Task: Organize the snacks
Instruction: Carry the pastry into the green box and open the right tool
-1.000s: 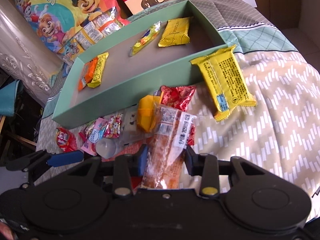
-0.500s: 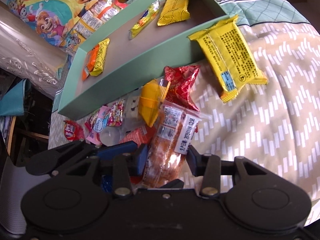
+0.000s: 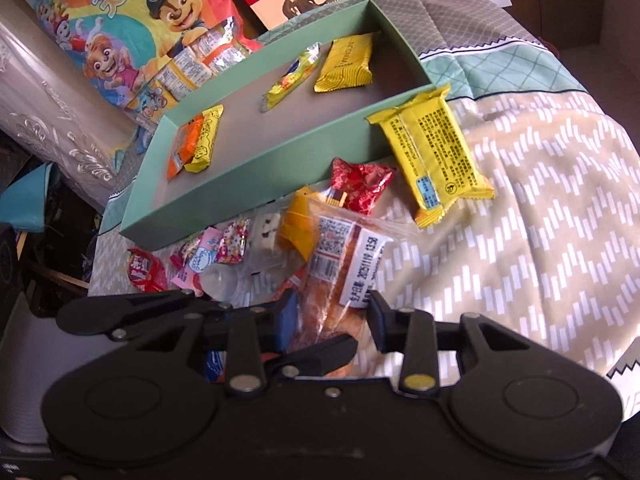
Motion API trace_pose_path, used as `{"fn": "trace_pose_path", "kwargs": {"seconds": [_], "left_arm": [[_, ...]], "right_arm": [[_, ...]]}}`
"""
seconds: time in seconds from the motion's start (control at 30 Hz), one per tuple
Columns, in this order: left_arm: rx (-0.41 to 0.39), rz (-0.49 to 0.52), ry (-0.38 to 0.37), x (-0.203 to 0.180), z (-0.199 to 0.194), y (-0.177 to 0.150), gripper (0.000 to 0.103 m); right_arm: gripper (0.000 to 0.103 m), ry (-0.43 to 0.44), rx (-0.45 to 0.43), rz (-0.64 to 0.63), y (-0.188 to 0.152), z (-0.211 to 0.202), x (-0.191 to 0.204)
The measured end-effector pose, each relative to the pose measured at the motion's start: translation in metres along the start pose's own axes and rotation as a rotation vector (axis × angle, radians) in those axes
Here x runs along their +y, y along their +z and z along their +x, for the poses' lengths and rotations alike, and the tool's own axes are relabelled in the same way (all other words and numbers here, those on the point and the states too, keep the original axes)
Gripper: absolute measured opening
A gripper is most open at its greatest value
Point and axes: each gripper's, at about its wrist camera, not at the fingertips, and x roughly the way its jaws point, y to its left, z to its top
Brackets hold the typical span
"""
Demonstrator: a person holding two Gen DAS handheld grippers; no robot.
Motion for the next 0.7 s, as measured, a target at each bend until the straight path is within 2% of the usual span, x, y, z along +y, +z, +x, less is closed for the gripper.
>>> {"fn": "trace_pose_path", "kwargs": {"seconds": [0.1,0.23,0.37,0.5,0.57,0.63,0.7], "left_arm": [[-0.028,-0.048,0.007,0.007,-0.009,0.006,0.036],[-0.072,-0.131,-0.021,0.025,-0.023,0.015,0.035],[-0.08,-0.103,-0.031,0.03,-0.017,0.015,0.037],[-0.081,-0.095,0.0,0.026,0.0,0.014,0.059],[-0.081,-0.051,0.004,0.016,0.008,0.013,0.057],[-0.073,-0.001,0.02,0.003,0.015,0.014,0.037],[-0.078,0.008,0.026,-0.006,0.016,0.014,0.035]], "right_arm": [[0.036,0.001,-0.024,-0.046,0.014,-0.012,0.015],[0.035,0.008,-0.052,-0.067,0.032,-0.013,0.027],[0.035,0.001,-0.048,-0.08,0.036,-0.01,0.031],[0.034,-0.011,-0.023,-0.051,0.035,-0.009,0.018],[0.034,-0.007,-0.02,-0.027,0.035,-0.011,0.007],[0.034,0.005,-0.015,0.006,0.036,-0.012,-0.004],[0.034,0.019,-0.025,0.051,0.037,-0.012,-0.017]]}}
